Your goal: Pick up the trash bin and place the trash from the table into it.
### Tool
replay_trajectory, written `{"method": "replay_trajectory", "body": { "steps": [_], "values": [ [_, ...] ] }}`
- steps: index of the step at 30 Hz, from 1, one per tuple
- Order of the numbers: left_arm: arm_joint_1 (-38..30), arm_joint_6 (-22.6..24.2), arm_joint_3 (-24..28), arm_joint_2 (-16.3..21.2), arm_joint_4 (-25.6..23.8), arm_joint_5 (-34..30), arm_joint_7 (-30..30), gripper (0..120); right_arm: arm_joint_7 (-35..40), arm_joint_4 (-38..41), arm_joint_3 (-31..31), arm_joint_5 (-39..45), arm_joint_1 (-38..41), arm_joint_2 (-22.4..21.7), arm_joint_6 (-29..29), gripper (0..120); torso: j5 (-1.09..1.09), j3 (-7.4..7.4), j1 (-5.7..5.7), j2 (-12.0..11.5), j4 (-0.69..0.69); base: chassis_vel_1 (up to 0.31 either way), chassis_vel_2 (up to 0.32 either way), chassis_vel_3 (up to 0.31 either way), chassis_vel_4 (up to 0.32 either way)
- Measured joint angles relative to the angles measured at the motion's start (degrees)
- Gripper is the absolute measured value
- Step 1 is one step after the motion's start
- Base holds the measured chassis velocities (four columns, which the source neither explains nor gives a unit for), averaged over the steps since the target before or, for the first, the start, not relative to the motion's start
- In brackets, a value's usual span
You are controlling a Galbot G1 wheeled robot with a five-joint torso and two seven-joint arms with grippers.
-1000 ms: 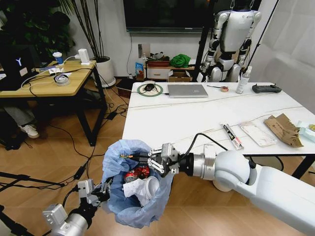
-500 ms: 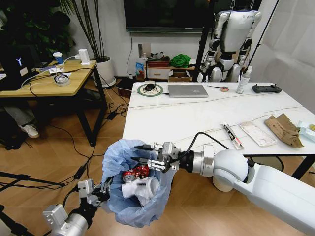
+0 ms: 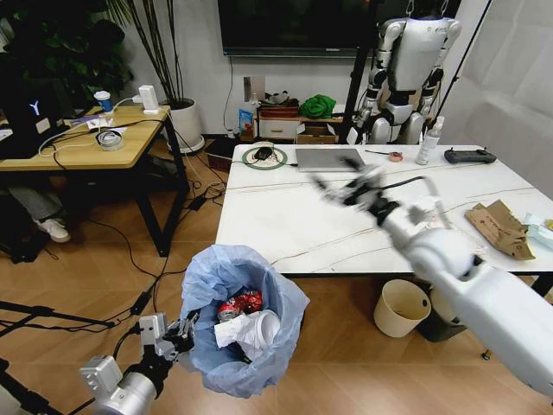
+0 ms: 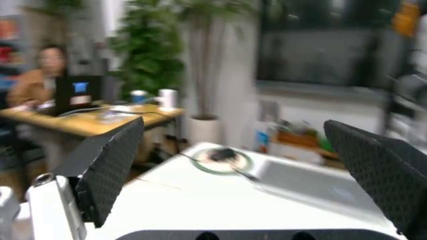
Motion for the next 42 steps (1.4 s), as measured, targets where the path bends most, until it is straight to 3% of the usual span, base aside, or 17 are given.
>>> {"method": "replay_trajectory", "body": {
  "steps": [3,5,6,8,10,12,13,16,18,19,26,33,42],
  "values": [
    [1.1,-0.5,0.0,-1.0,-0.1,1.8,0.8,0,-1.5,-1.8,5.4,-0.4,-5.9,3.4,3.4,100,0.03,0.0,0.0,0.0,0.12,0.0,0.0,0.0,0.0],
    [0.9,-0.8,0.0,-1.0,-0.2,2.6,1.1,0,-4.0,-1.2,12.6,-2.3,-12.8,5.1,4.5,100,0.0,0.0,0.0,0.0,0.14,0.0,0.0,0.0,0.0],
    [0.9,-0.8,0.0,-1.0,-0.2,2.6,1.1,0,-4.0,-1.2,12.6,-2.3,-12.8,5.1,4.5,100,0.0,0.0,0.0,0.0,0.14,0.0,0.0,0.0,0.0],
    [0.5,-1.2,0.0,-1.0,0.2,3.1,1.5,0,-7.6,-0.3,20.7,-4.9,-21.2,7.2,6.2,100,-0.08,-0.01,0.0,0.0,0.13,0.0,0.0,0.0,0.0],
    [0.4,-1.3,0.2,-1.0,0.2,3.4,1.9,0,-9.8,0.3,26.7,-7.5,-28.4,9.8,7.5,100,0.05,-0.01,-0.01,0.0,-0.01,0.0,0.0,0.0,0.0],
    [0.6,-1.5,0.4,-1.0,0.0,3.7,2.4,0,-14.0,1.1,33.2,-8.9,-34.1,13.8,9.3,100,-0.06,-0.02,-0.02,0.0,0.02,-0.02,-0.024,-0.053,-0.005],
    [0.6,-1.5,0.4,-1.0,0.0,3.7,2.4,0,-14.0,1.1,33.2,-8.9,-34.1,13.8,9.3,100,-0.06,-0.02,-0.02,0.0,0.02,-0.025,-0.024,-0.053,0.005],
    [1.2,-2.0,0.4,-0.5,-0.2,4.2,3.0,0,-18.8,1.8,39.0,-12.5,-39.6,22.8,12.6,100,0.05,-0.02,-0.03,0.0,0.09,0.0,0.0,0.0,0.0],
    [1.6,-2.3,0.3,-0.1,-0.3,4.4,3.2,0,-20.2,2.4,41.1,-14.9,-42.3,26.8,13.7,100,0.04,-0.02,-0.02,0.0,0.08,0.0,0.0,0.0,0.0],
    [1.8,-2.4,0.3,0.2,-0.3,4.5,3.3,0,-20.8,3.0,42.1,-15.8,-43.6,28.6,14.5,100,-0.07,-0.02,-0.02,0.0,0.08,0.0,0.0,0.0,0.0],
    [2.1,-3.3,1.0,-0.1,0.6,5.9,3.9,0,-21.4,4.1,45.3,-18.7,-45.5,34.2,16.5,100,-0.01,-0.01,-0.02,0.0,0.09,0.0,0.0,0.0,0.0],
    [3.0,-4.4,1.0,-0.8,2.1,6.1,4.5,0,-25.5,2.7,45.4,-19.8,-46.2,37.3,18.1,100,-0.01,-0.01,-0.01,0.0,0.09,0.0,0.0,0.0,0.0],
    [3.4,-4.9,0.4,-0.8,2.5,5.2,4.9,0,-26.7,1.3,44.6,-18.9,-45.0,38.3,17.3,100,-0.01,-0.01,-0.01,0.0,0.09,0.0,0.0,0.0,0.0]
  ]
}}
